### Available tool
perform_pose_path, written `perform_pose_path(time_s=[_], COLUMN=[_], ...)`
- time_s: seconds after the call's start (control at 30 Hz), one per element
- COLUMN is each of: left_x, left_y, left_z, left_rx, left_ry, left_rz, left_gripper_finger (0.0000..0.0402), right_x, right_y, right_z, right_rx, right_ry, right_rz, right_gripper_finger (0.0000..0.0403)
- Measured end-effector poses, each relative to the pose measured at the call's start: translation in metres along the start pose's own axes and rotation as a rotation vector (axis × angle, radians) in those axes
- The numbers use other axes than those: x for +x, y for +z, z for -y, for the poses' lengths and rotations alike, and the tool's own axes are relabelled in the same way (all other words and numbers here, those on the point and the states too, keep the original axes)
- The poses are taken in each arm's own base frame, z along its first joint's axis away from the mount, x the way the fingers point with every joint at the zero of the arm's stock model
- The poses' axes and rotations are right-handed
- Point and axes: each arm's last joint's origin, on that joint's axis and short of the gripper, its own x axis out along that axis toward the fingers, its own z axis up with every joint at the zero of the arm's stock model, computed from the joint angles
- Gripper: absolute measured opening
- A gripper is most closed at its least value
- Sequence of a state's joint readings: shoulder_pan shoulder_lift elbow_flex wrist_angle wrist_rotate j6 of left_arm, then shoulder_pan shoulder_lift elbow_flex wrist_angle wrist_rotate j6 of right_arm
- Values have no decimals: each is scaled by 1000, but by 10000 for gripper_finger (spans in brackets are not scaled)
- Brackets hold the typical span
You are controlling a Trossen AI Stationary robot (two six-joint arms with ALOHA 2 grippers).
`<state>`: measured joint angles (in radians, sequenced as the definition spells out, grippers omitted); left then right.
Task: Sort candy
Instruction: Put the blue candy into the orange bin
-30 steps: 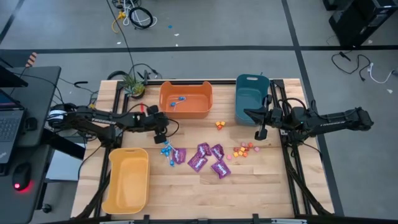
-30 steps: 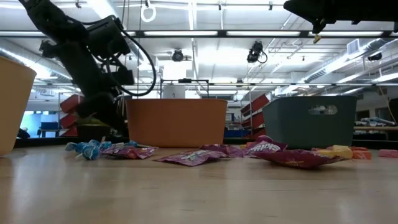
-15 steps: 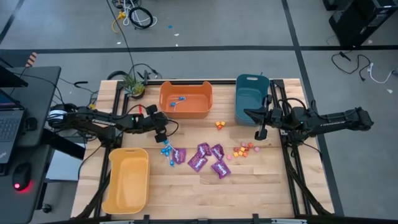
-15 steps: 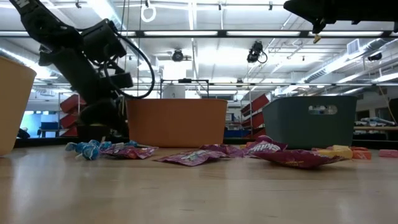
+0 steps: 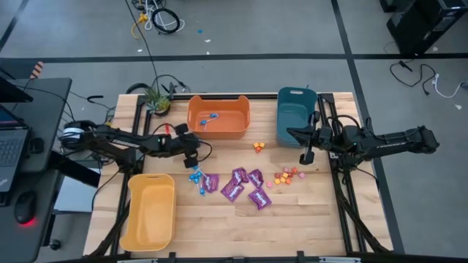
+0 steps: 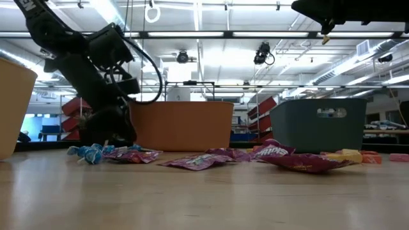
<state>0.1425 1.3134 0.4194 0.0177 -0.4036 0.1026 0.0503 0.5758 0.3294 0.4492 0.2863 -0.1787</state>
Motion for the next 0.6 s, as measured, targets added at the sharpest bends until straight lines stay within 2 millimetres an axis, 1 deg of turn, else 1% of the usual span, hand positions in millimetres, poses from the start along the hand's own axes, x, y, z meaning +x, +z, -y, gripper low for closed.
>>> perform_pose_path(time_s=[0.23,0.6], left_x=[10,10], left_y=[-3,-3], left_z=[4,3], left_rx=[5,6], left_ry=[7,42], left_rz=[-29,-29], left_gripper_finger=[88,88], right_x=[0,0], right_y=[0,0], right_z=[0,0], right_rx=[0,0], right_ry=[0,0], right_rz=[0,0], right_gripper_finger=[0,0])
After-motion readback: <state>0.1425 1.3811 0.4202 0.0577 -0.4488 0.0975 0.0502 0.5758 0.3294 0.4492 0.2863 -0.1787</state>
